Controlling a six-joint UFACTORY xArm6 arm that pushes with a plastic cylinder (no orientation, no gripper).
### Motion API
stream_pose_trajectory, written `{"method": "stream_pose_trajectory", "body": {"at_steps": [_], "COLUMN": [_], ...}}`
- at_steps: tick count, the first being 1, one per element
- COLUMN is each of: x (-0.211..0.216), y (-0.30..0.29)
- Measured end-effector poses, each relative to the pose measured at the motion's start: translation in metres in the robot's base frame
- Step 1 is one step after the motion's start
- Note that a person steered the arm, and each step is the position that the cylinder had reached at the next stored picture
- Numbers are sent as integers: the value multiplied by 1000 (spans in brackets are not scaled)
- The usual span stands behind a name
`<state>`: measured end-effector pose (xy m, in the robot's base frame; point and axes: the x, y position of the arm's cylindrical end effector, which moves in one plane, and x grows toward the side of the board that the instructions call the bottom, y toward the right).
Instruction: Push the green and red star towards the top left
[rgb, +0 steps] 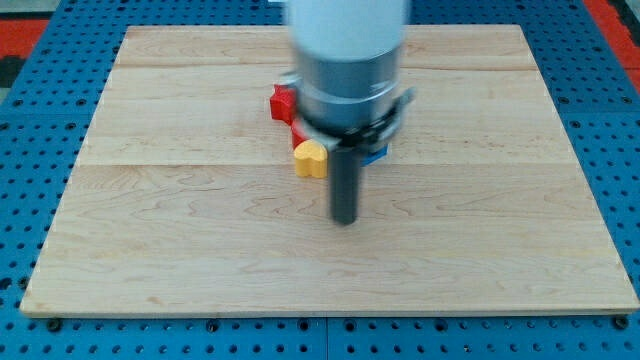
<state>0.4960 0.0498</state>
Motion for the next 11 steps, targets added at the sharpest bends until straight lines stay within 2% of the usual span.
{"method": "stream_pose_trajectory", "body": {"at_steps": [1,2,6,7,8,9,11], "x": [-51,-61,-64,-82,-122,-138,-197], "y": [22,3,-12,-15,-33,-67,-160]}}
